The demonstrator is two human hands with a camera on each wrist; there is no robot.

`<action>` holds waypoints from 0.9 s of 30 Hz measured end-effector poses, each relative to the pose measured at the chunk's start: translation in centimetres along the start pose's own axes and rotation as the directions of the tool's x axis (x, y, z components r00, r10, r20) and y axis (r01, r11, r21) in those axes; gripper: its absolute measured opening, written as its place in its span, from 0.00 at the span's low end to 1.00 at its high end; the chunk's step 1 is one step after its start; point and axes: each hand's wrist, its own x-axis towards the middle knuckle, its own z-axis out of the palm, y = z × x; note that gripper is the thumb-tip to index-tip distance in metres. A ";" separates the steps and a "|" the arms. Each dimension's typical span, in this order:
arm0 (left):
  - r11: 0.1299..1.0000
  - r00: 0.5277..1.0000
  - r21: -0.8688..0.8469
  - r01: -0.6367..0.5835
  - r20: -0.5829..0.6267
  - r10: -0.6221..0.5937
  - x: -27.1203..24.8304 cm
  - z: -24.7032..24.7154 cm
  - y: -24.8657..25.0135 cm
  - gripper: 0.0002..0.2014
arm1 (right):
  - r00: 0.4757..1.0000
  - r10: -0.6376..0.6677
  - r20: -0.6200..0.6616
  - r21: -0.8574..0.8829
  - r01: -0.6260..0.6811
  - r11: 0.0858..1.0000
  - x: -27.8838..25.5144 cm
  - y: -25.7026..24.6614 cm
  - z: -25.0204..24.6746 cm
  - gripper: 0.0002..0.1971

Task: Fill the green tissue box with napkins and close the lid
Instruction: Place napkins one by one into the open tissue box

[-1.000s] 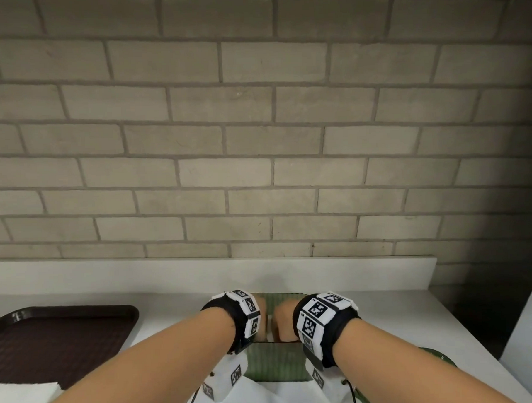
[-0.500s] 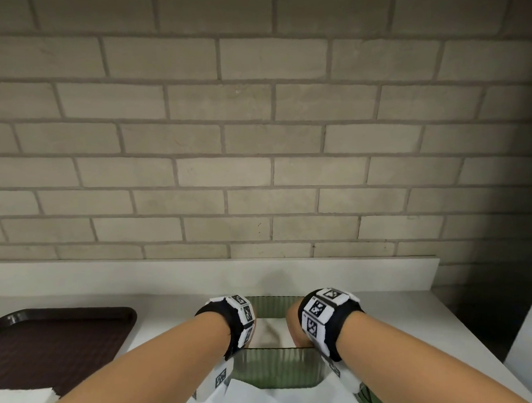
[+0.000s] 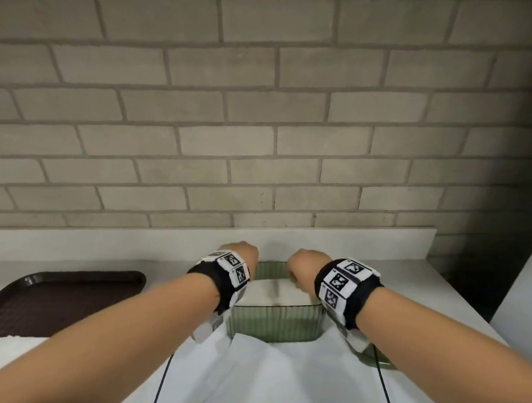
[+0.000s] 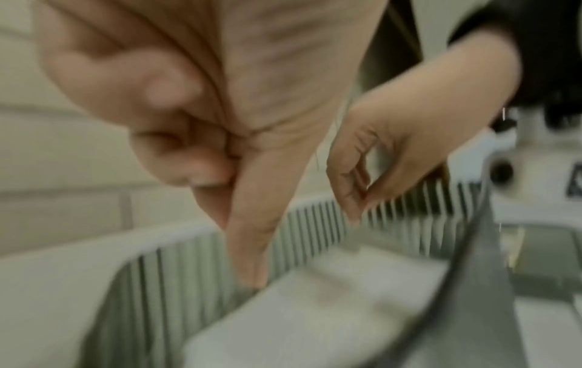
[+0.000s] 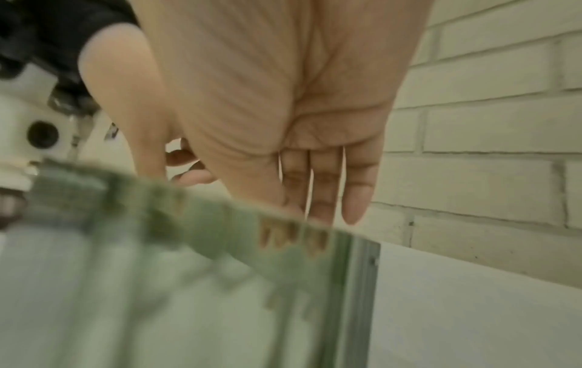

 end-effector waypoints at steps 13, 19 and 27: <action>0.948 0.973 -0.304 0.097 0.228 -0.026 -10.2 6.2 -1.3 0.20 | 0.956 -0.201 -0.212 0.452 0.278 0.848 -7.6 -3.2 6.6 0.13; 0.916 0.966 -0.381 0.127 0.257 -0.027 -11.5 11.0 -0.9 0.30 | 0.979 -0.203 0.026 0.332 0.183 0.925 -7.5 -4.5 8.5 0.20; 0.840 0.978 -0.526 0.136 0.209 -0.027 -11.7 12.7 -0.8 0.26 | 0.985 -0.161 0.057 0.333 0.133 0.934 -7.8 -5.1 8.9 0.44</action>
